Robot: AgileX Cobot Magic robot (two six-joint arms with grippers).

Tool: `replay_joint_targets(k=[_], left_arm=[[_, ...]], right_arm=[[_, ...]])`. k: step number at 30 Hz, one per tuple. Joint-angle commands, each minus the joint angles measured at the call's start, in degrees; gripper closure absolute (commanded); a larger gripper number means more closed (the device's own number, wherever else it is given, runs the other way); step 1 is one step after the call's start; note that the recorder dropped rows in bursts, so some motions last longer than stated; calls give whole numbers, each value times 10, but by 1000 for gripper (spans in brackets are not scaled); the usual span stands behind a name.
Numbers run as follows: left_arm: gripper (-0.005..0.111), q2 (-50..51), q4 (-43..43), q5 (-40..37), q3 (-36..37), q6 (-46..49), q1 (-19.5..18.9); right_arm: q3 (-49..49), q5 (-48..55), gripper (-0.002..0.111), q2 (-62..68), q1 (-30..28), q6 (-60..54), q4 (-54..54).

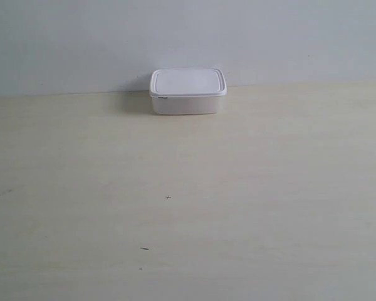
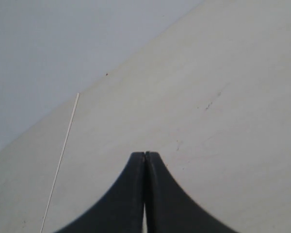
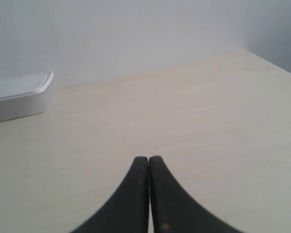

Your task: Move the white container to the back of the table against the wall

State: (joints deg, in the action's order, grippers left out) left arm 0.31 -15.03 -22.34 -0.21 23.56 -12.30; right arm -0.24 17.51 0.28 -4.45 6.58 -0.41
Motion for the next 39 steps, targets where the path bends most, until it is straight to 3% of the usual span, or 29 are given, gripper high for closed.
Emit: replay_joint_targets(k=[1, 10, 39], left_arm=[[107, -3, 9, 2, 2, 1, 3], [107, -3, 87, 0, 2, 1, 3], [107, -3, 97, -1, 2, 1, 3]], right_arm=[[2, -8, 108, -3, -2, -10, 4], [2, -8, 108, -3, -2, -10, 4], [2, -8, 108, -3, -2, -10, 4]])
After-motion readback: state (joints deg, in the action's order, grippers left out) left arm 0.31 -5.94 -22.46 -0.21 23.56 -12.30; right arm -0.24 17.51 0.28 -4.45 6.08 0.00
